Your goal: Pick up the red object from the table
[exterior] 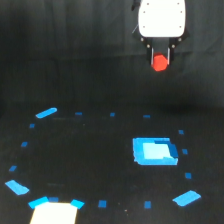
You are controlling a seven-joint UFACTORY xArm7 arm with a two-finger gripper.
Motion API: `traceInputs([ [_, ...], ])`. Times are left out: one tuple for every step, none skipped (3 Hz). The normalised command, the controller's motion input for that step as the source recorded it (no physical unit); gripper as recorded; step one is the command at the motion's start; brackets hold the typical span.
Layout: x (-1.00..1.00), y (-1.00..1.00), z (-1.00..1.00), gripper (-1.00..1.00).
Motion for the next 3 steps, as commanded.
traceInputs([
  [-0.4, -0.01, 0.03, -1.0],
  [-0.26, 0.35, 0.26, -1.0],
  [-0.23, -0.09, 0.65, -1.0],
])
